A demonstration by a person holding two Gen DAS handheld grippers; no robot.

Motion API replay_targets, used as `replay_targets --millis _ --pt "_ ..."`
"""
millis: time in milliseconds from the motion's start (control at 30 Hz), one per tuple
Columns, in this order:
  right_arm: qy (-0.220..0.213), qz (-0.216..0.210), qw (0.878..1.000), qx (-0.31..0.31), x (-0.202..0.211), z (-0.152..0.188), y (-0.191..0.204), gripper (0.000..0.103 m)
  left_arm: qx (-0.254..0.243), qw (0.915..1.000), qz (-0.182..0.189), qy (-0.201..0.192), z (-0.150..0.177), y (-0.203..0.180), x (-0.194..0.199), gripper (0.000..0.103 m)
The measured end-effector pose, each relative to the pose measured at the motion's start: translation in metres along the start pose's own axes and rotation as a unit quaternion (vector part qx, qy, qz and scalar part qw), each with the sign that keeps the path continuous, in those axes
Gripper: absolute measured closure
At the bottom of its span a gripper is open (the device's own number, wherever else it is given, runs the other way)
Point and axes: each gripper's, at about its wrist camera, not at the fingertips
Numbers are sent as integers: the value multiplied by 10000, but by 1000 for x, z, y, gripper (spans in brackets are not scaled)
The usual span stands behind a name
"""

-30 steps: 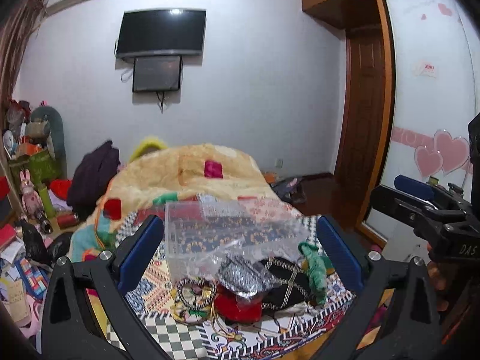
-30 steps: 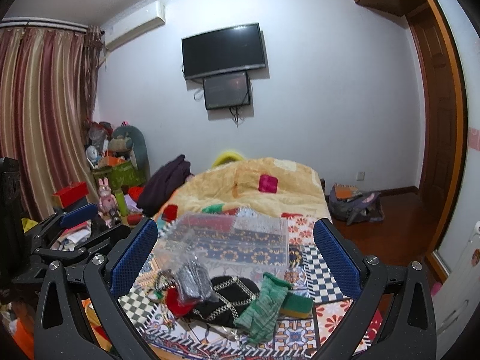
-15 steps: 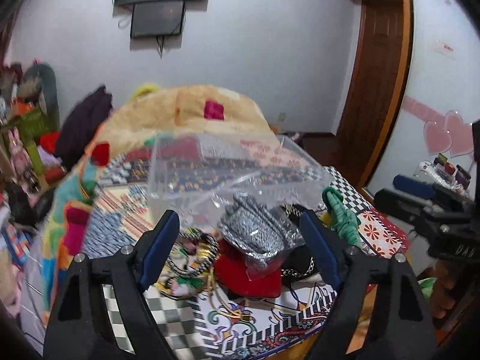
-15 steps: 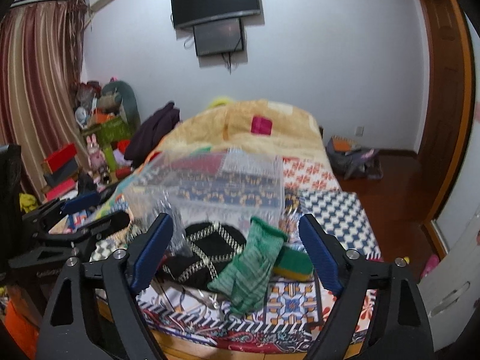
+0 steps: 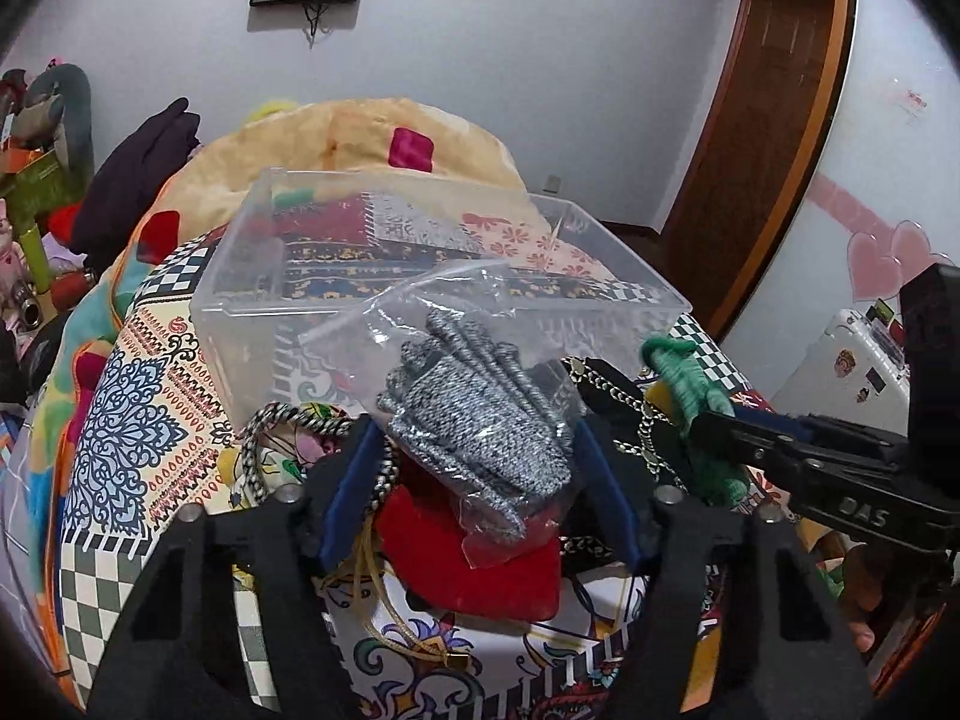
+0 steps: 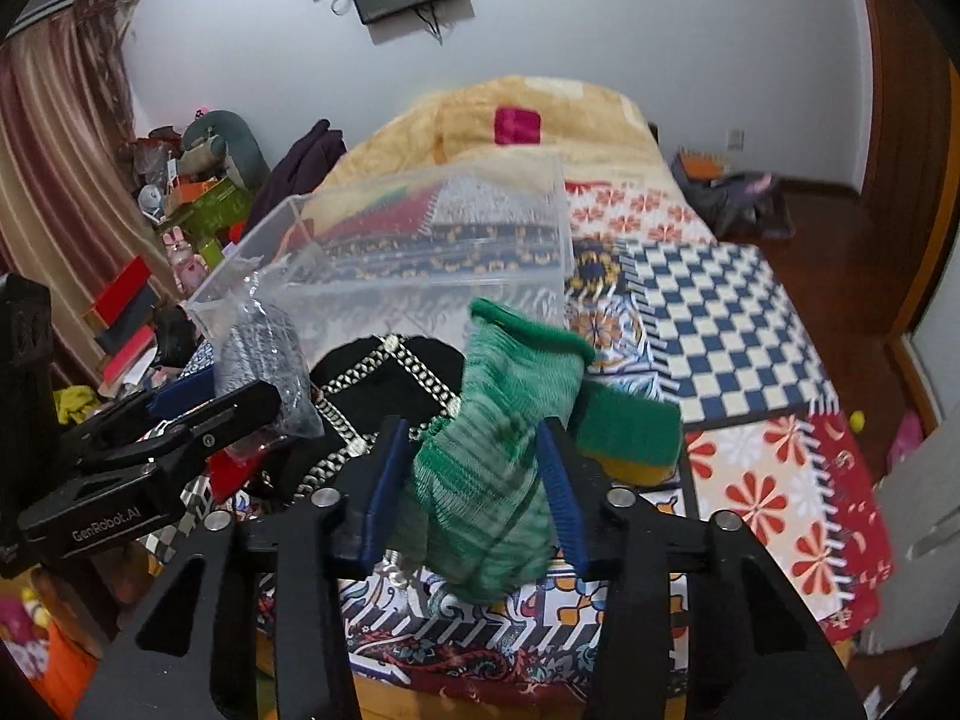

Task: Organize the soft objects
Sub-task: 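Grasp the bagged grey glove with the left tool while the right tool grasps the green glove, then lower the grey glove into the box with the left tool while the right tool drops the green glove in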

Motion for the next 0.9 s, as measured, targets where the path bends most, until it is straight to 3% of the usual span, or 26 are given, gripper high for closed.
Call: replay_targets --millis 200,267,367,633,900 --pt "-109 13 9999 -4 5 -1 4 90 60 9999 98 -43 3 2 7 63" --pt "-192 -19 9998 5 8 -2 5 91 74 9999 103 -73 5 4 12 73" --pt "-307 -141 9994 31 13 -5 7 92 131 9997 156 -131 3 8 20 79" --pt "-681 -445 9966 165 32 -15 20 92 267 9978 254 -548 -5 21 54 81" --pt "-1007 -442 9930 430 38 -36 40 92 352 9949 145 -938 -31 37 75 81"
Point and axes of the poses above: each gripper's, at about its wrist camera, not at the fingertips, and x roughly against the way its jaws point, y to its left, z to its underside, and after that the axes turned 11 degrees about -z, right-handed
